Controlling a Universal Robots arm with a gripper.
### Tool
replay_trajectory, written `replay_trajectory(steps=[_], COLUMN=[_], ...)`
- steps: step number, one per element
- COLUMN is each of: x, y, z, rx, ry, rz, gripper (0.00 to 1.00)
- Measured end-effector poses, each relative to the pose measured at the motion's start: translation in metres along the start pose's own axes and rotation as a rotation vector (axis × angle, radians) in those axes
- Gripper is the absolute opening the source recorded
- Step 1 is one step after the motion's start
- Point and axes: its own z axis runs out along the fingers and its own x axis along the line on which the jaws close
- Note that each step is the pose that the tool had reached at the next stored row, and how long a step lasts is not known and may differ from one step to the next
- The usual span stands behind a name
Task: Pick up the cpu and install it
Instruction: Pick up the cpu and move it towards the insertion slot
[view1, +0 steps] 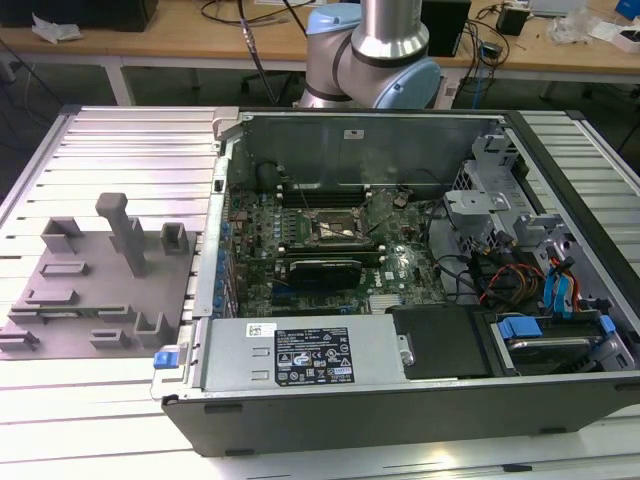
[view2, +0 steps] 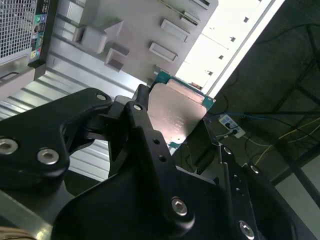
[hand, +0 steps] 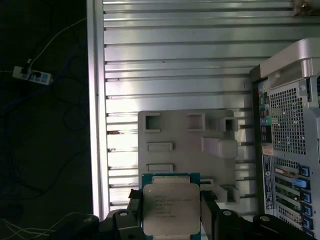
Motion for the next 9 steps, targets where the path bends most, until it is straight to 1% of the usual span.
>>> replay_trajectory(steps=[2,3,6,9], x=[-0.0004,-0.0026,-0.0173,-0.0284], y=[0.0001,0.0002,0.0007,0.0012], z=[-0.0002,-0.0001,0.0004,0.0008], rx=[0.0001,0.0001,0.0001,0.0000], ry=[0.0001,0.0003,0.0002,0.0002], rz=[0.000,0.000,0.000,0.000], gripper=[0.55,0.55,0.55,0.55])
